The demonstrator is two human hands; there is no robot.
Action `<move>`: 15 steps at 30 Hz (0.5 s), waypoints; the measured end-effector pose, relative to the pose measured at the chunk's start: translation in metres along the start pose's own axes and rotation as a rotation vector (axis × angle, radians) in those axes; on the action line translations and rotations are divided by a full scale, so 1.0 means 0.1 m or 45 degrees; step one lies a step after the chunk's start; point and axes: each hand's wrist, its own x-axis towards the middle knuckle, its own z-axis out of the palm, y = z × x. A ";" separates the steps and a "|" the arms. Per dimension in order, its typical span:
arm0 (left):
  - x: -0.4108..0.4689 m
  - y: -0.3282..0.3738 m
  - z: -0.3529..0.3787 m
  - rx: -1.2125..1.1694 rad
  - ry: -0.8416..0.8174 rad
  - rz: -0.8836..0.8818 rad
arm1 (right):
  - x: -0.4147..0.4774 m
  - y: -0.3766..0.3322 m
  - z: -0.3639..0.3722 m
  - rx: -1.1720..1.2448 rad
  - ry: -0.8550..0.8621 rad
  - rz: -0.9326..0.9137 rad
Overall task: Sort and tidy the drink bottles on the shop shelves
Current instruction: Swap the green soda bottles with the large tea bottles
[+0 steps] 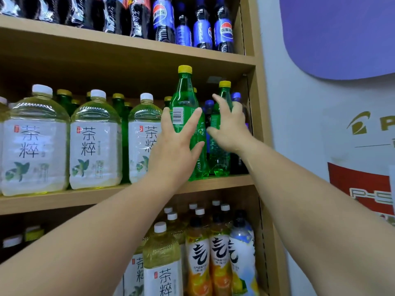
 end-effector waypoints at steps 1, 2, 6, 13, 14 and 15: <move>-0.02 -0.01 0.01 0.055 0.017 0.024 | -0.07 0.03 0.06 0.035 -0.026 0.008; -0.05 -0.01 0.01 0.107 0.030 0.040 | -0.12 0.06 0.11 0.062 -0.010 0.007; -0.07 -0.06 -0.04 0.228 0.045 0.024 | -0.24 0.07 0.22 0.073 0.209 -0.034; -0.07 -0.06 -0.08 0.141 -0.044 -0.068 | -0.27 0.14 0.27 -0.116 0.160 0.000; -0.07 -0.05 -0.08 0.136 -0.044 -0.069 | -0.30 0.14 0.29 -0.108 0.170 0.012; -0.06 -0.04 -0.08 0.139 -0.044 -0.074 | -0.32 0.14 0.30 -0.100 0.185 0.019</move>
